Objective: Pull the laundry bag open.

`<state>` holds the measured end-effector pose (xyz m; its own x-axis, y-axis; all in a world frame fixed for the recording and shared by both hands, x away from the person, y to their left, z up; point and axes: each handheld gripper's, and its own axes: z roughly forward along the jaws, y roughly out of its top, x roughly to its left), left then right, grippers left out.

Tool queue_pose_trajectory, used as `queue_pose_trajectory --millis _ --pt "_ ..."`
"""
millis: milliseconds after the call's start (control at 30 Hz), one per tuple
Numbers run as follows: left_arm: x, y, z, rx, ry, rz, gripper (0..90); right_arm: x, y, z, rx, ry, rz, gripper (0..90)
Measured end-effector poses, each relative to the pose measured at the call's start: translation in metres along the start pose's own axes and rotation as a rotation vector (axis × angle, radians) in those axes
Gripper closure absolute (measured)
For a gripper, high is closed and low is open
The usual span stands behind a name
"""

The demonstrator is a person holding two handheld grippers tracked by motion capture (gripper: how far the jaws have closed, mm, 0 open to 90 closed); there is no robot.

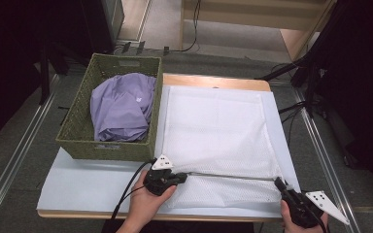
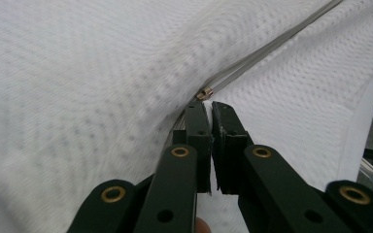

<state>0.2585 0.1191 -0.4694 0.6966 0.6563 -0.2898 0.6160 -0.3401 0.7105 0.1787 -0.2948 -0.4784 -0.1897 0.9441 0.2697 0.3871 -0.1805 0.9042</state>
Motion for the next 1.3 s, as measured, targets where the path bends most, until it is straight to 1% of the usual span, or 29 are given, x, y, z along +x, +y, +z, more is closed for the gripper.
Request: queue_pose_trajectory --millis 100,233,300,467,533,667,767,800,833,900,933,967,1000,1033,1167,1200,1233,1300 --pt "0.006 -0.003 -0.006 -0.011 0.009 -0.011 87.6 -0.001 0.0 0.0 0.0 -0.006 -0.001 87.5" --pt "0.012 -0.006 -0.013 -0.006 0.025 -0.005 87.6 -0.002 0.0 -0.001 -0.001 -0.007 -0.002 87.5" --pt "0.016 -0.009 -0.017 -0.008 0.028 -0.01 87.5 -0.001 0.0 -0.001 -0.001 -0.003 -0.002 87.4" --pt "0.022 -0.014 -0.026 -0.012 0.022 -0.025 87.5 -0.001 0.001 -0.001 0.0 0.001 -0.006 87.5" --pt "0.024 -0.015 -0.03 -0.018 0.005 -0.026 87.5 0.0 0.001 -0.001 -0.004 -0.005 -0.005 87.5" --pt "0.029 -0.017 -0.038 -0.018 0.009 -0.024 87.6 0.001 0.001 -0.001 -0.003 -0.005 -0.01 87.6" --pt "0.033 -0.02 -0.044 -0.018 0.024 -0.033 87.6 0.0 0.001 -0.001 -0.002 -0.009 -0.012 87.6" --pt "0.035 -0.021 -0.046 -0.018 0.04 -0.034 87.7 0.0 0.001 -0.001 -0.006 -0.017 -0.013 87.7" --pt "0.038 -0.023 -0.049 -0.018 0.041 -0.04 87.6 -0.001 0.001 -0.002 -0.011 -0.028 -0.007 87.7" --pt "0.044 -0.025 -0.054 -0.027 0.031 -0.065 87.6 -0.003 0.001 -0.003 -0.01 -0.028 0.005 87.7" --pt "0.046 -0.026 -0.057 -0.029 0.026 -0.07 87.7 -0.004 0.0 -0.003 -0.009 -0.024 0.006 87.7" --pt "0.047 -0.028 -0.058 -0.025 0.035 -0.065 87.7 -0.004 0.0 -0.003 -0.004 -0.024 0.012 87.7" --pt "0.048 -0.029 -0.06 -0.027 0.039 -0.065 87.7 -0.003 0.0 -0.002 -0.002 -0.027 0.005 87.7" --pt "0.05 -0.03 -0.061 -0.032 0.037 -0.073 87.6 -0.003 0.0 -0.002 0.0 -0.026 0.006 87.7" --pt "0.052 -0.031 -0.063 -0.057 0.043 -0.08 87.6 0.0 -0.002 -0.001 0.004 -0.021 -0.001 87.7" --pt "0.052 -0.032 -0.063 -0.06 0.041 -0.078 87.6 0.0 -0.002 -0.001 0.003 -0.021 -0.009 87.6" --pt "0.052 -0.032 -0.063 -0.058 0.036 -0.069 87.6 0.0 -0.003 -0.001 0.007 -0.021 0.0 87.4" --pt "0.054 -0.034 -0.064 -0.077 0.014 -0.054 86.0 -0.002 -0.003 -0.001 0.002 -0.011 0.005 83.4"
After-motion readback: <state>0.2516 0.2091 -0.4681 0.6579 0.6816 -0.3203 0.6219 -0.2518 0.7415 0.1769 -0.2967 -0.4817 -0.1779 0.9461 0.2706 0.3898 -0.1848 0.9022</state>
